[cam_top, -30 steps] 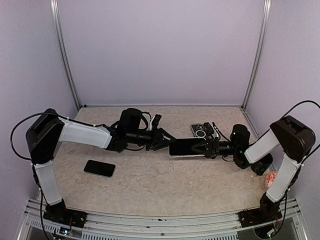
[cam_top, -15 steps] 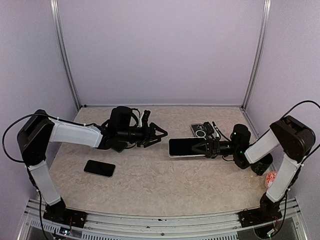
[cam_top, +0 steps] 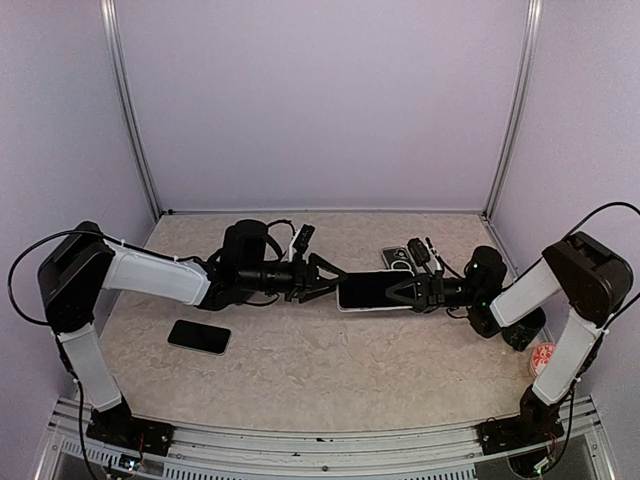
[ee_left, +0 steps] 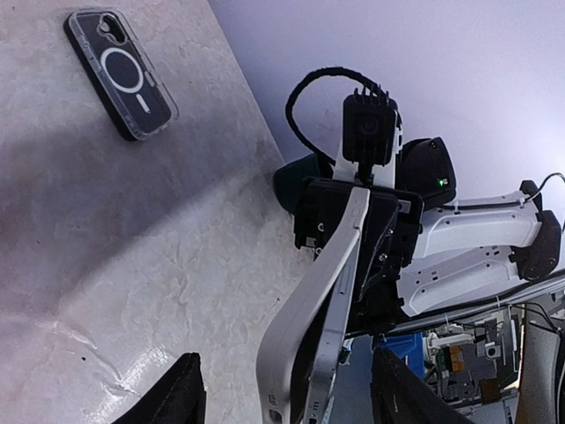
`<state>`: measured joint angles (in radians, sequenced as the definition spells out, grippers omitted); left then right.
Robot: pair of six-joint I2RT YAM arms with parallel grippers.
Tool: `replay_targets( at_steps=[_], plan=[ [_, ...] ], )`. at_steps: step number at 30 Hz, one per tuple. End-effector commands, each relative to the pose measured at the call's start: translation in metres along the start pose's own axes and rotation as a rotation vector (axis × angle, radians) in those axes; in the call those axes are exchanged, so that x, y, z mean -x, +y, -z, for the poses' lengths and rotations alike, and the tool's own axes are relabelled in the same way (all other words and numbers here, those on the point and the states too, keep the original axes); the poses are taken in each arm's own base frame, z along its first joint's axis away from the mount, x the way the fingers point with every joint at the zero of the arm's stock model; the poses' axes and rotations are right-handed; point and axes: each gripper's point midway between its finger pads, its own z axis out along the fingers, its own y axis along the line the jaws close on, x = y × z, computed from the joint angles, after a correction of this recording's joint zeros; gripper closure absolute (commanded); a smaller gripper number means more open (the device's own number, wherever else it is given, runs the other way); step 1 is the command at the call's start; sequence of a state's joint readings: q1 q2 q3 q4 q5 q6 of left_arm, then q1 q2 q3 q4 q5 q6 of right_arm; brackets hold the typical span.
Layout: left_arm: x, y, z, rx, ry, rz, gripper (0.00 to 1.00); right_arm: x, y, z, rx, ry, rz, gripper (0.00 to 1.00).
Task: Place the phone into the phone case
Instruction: Press the phone case against the phone.
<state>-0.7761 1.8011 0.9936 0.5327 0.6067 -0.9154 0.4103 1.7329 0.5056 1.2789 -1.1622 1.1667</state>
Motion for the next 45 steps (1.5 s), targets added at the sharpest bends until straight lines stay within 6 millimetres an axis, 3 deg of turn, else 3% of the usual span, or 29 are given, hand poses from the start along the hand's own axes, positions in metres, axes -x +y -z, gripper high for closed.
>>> replay_targets(
  at_steps=[1, 10, 19, 25, 39, 45],
  plan=[
    [0.0, -0.021, -0.006, -0.092, 0.015, -0.051, 0.37, 0.006, 0.035, 0.001, 0.084, 0.005, 0.13, 1.0],
    [-0.007, -0.043, -0.005, -0.18, 0.032, -0.084, 0.42, 0.007, 0.043, 0.001, 0.105, 0.015, 0.14, 1.0],
    [-0.011, -0.052, -0.007, -0.215, 0.045, -0.095, 0.65, 0.009, 0.046, 0.001, 0.113, 0.019, 0.144, 1.0],
    [-0.013, -0.051, -0.006, -0.207, 0.046, -0.094, 0.8, 0.008, 0.042, 0.001, 0.104, 0.016, 0.137, 1.0],
    [-0.014, -0.039, -0.015, -0.117, 0.048, -0.114, 1.0, 0.003, 0.031, 0.0, 0.072, 0.023, 0.124, 1.0],
    [-0.011, -0.033, -0.017, -0.048, 0.034, -0.146, 1.0, 0.004, 0.027, 0.0, 0.046, 0.024, 0.135, 1.0]
  ],
)
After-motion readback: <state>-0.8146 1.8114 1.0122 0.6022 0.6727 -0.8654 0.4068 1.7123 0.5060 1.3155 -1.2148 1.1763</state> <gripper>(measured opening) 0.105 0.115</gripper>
